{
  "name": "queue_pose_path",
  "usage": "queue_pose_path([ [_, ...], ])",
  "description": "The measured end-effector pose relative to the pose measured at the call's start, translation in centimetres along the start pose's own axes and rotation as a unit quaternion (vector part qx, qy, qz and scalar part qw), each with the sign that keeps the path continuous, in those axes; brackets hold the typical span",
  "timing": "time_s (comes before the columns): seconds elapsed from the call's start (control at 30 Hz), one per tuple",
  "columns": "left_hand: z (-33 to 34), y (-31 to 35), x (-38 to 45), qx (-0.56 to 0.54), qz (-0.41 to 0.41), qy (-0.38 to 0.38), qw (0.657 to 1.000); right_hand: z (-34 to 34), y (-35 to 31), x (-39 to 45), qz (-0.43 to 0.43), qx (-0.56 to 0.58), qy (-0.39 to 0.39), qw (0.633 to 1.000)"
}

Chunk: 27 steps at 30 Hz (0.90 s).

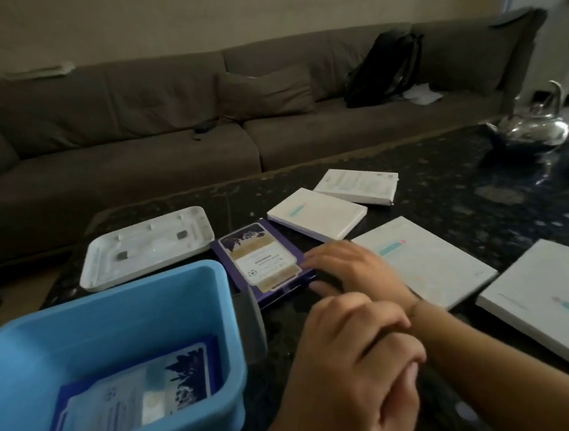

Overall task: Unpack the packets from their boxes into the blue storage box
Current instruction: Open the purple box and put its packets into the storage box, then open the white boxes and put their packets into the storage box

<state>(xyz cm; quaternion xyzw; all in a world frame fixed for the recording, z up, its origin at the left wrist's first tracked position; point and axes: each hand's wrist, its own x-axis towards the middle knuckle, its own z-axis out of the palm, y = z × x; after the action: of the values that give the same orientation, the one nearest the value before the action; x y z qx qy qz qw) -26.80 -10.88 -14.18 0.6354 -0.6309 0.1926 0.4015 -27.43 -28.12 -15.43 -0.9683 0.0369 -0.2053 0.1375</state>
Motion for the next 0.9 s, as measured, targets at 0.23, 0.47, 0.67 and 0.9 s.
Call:
queue_pose_path([
  [0.23, 1.2, -0.6, -0.6, 0.000, -0.033, -0.052, 0.998, -11.3, 10.0, -13.0, 0.462, -0.084, -0.002, 0.883],
  [0.47, 2.0, -1.2, -1.7, 0.034, -0.038, -0.129, 0.990, -13.2, 14.4, -18.4, 0.602, 0.001, -0.068, 0.795],
  [0.67, 2.0, -1.2, -2.2, 0.047, -0.032, -0.158, 0.986, -13.9, 14.9, -19.7, 0.613, 0.009, -0.058, 0.788],
  [0.9, 2.1, -1.0, -2.2, 0.045, -0.031, -0.156, 0.986, -15.6, 14.1, -21.7, 0.620, 0.314, 0.094, 0.713],
])
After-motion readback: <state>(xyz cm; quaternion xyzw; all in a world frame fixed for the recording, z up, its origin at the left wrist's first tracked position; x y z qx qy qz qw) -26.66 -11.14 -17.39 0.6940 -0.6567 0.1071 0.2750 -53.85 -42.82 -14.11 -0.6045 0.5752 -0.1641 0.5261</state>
